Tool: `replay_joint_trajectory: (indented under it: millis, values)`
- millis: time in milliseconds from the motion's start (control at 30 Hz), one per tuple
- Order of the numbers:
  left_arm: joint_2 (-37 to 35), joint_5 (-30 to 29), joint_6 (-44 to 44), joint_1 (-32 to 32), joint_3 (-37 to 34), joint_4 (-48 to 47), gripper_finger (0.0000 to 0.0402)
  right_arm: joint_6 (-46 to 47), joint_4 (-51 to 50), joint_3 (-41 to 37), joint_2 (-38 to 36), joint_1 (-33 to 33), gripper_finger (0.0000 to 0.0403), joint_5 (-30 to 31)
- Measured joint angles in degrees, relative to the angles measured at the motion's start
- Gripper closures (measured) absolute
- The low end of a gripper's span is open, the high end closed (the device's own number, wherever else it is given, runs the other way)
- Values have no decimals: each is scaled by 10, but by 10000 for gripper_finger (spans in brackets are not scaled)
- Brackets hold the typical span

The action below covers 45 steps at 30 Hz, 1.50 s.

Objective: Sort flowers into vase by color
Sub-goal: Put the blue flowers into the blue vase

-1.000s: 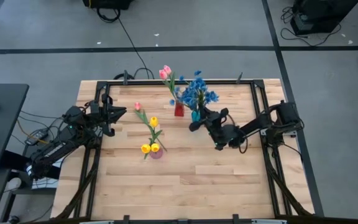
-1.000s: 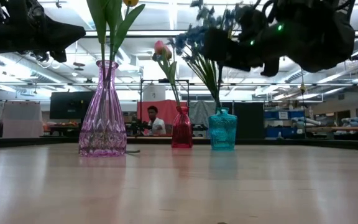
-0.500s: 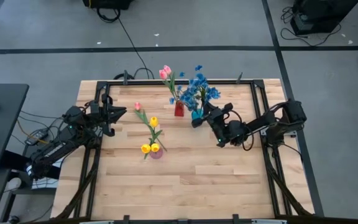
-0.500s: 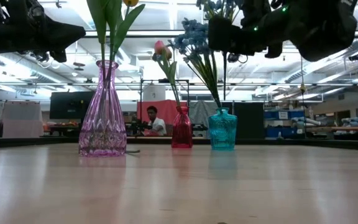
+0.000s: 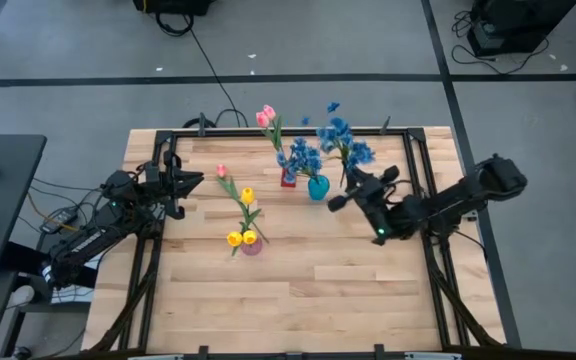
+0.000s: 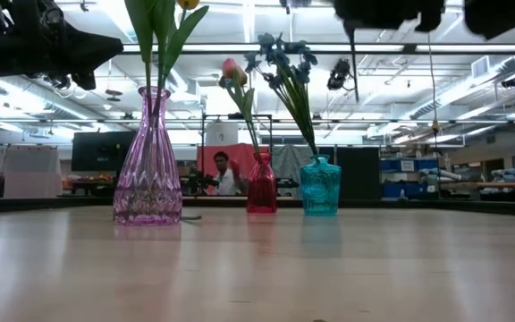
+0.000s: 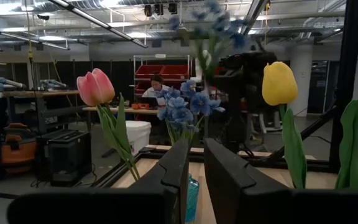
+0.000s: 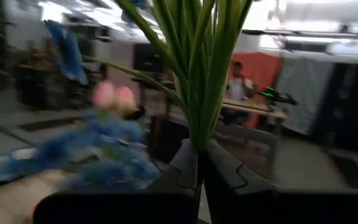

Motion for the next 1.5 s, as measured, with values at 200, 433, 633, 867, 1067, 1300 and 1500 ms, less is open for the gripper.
replay_joint_trajectory:
  millis: [200,433,633,867,1067,1300,1500]
  values:
    - [0,-4,0,0,0,0,347,46,-113,16,-75,46,385,-43]
    - [0,-17,13,0,0,1,347,244,-451,107,-102,32,385,-142]
    - [0,-24,15,0,0,1,347,444,-793,235,-88,-28,385,-319]
    - [0,-25,15,0,0,-8,347,556,-940,276,-84,-63,385,-498]
    - [0,-26,15,0,0,-13,347,551,-902,232,-89,-34,385,-423]
    - [0,-28,15,0,0,-14,347,651,-898,179,-90,-56,385,-539]
    - [0,-28,15,0,0,-14,347,788,-1013,169,-89,-54,384,-584]
